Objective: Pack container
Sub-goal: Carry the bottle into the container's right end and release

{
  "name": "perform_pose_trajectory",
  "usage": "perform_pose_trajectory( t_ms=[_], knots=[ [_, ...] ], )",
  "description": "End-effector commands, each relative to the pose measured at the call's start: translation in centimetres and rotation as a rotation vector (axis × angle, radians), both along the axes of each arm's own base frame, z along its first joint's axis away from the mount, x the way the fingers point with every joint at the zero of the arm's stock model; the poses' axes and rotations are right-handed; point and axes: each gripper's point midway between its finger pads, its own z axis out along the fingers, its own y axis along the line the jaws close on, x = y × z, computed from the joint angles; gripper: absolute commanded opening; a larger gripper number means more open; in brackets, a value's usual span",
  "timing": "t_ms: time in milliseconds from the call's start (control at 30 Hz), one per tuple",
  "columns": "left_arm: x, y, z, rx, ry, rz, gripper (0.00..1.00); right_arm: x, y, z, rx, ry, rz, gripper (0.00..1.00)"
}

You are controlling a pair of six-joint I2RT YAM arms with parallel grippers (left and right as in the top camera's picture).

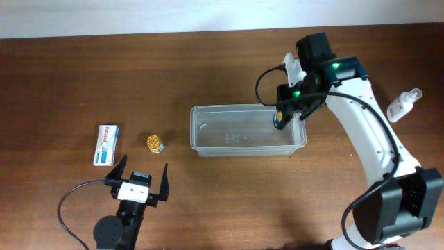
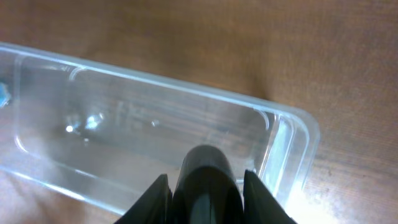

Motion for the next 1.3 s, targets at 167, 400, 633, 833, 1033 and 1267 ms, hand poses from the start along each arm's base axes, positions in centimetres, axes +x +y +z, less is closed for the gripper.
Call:
perform_pose_trajectory(
  t_ms=[167,400,633,833,1033,1267],
  knots=[
    [0.0,0.0,-0.1,0.015,-0.003,-0.003,0.99,0.2,-0.9,-3.8,-0.035,0.011,-0.105,0.29],
    [0.0,0.0,-0.1,0.015,-0.003,-0.003,1.00,0.5,-1.9,-6.1,-0.082,-0.016,-0.125,0.29],
    [0.0,0.0,-0.1,0.015,-0.003,-0.003,0.99,0.2,-2.5,-7.0,-0.123,-0.016,-0.125,0.29],
    [0.0,0.0,-0.1,0.015,-0.003,-0.003,0.99,0.2,-2.6,-7.8,-0.121,-0.021,-0.126,0.29],
    [0.0,0.0,-0.1,0.015,-0.003,-0.003,0.99,0.3,-2.5,-8.8,-0.116,-0.038,-0.127,0.30],
    [0.0,0.0,-0.1,0.015,-0.003,-0.003,0.99,0.0,-2.6,-9.6,-0.118,-0.035,-0.126,0.34]
  ],
)
